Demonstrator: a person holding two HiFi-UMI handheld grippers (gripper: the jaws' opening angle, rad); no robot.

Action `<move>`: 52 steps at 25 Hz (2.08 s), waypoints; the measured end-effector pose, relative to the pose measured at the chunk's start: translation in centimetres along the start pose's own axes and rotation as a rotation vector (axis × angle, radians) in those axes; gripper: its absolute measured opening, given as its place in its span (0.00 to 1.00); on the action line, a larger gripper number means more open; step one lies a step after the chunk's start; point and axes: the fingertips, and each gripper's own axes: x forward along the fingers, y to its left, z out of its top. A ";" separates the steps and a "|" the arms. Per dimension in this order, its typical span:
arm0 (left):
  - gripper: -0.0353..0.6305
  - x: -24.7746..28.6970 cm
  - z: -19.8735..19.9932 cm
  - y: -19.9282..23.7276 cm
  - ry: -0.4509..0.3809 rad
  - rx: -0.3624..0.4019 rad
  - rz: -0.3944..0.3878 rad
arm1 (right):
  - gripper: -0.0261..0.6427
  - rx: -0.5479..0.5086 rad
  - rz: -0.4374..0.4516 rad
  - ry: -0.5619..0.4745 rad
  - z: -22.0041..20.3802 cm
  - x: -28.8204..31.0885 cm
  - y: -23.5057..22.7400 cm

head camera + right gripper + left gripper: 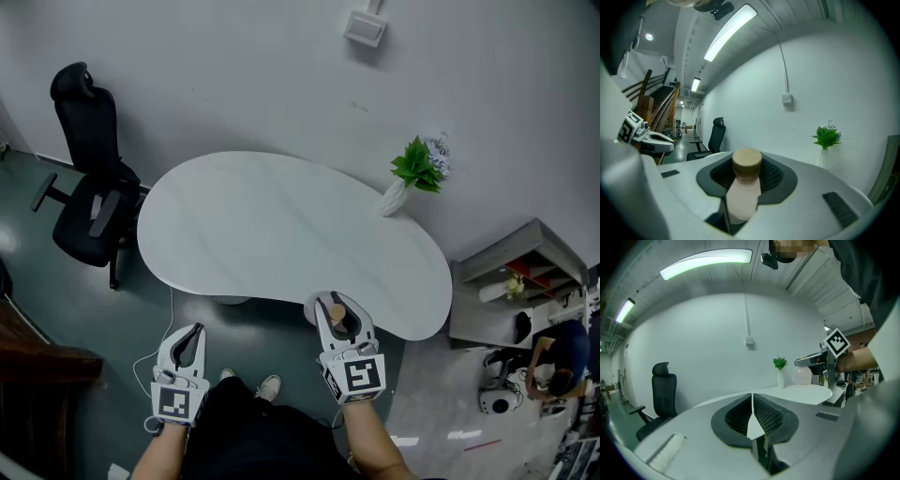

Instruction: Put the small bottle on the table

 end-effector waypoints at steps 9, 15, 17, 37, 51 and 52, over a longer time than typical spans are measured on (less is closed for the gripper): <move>0.07 2.3 -1.6 0.9 0.022 -0.025 -0.044 | 0.20 -0.006 -0.041 0.004 0.2 1.7 -1.4; 0.07 8.1 -1.0 2.7 0.014 -0.024 -0.119 | 0.20 -0.009 -0.075 0.037 0.5 4.5 -2.6; 0.07 10.0 -0.8 3.7 0.011 -0.016 -0.143 | 0.20 -0.008 -0.084 0.045 0.8 5.7 -3.0; 0.07 21.9 0.9 7.5 0.013 -0.028 -0.334 | 0.20 0.024 -0.178 0.096 2.4 13.0 -4.6; 0.07 24.1 4.5 5.3 -0.033 -0.013 -0.260 | 0.20 0.016 -0.094 0.065 2.1 14.5 -8.4; 0.07 24.0 4.4 5.3 -0.028 -0.022 -0.249 | 0.20 0.017 -0.085 0.066 1.9 14.6 -8.6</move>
